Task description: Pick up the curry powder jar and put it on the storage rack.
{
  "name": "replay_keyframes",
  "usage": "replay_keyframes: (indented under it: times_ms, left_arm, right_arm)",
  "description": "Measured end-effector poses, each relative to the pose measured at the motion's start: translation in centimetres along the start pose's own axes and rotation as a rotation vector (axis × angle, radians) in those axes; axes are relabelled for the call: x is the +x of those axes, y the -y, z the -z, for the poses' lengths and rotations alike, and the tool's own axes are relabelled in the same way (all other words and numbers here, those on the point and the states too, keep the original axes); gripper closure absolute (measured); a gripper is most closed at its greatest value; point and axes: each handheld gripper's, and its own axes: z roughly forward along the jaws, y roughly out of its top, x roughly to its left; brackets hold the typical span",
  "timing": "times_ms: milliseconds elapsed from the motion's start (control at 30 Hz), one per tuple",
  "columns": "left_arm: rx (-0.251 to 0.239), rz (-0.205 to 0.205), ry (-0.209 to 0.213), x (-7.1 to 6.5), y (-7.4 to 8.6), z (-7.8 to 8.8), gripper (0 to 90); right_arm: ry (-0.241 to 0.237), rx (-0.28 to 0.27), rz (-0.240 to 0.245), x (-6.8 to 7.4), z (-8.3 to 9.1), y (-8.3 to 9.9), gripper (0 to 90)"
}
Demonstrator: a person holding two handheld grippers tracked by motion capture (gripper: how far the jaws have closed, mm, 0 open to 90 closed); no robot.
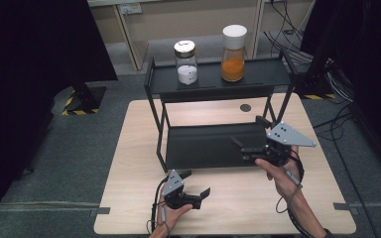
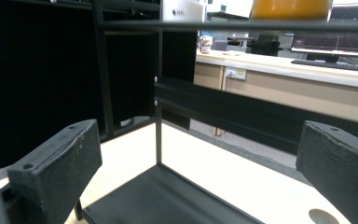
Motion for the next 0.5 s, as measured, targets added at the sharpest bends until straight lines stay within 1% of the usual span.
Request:
replay_keyframes:
  times_ms: [100,267,500]
  left_arm:
    - [0.000,0.000,-0.001,0.0,0.0,0.0,1.5]
    - [-0.001,0.000,-0.002,0.0,0.0,0.0,1.4]
    - [-0.002,0.000,-0.003,-0.1,0.0,0.0,1.4]
  right_arm:
    - [-0.005,0.000,-0.015,-0.1,0.2,1.0,0.4]
    - [-0.011,0.003,-0.008,0.1,0.5,2.6,0.5]
    - [-0.020,0.005,-0.038,0.0,0.7,4.7,0.6]
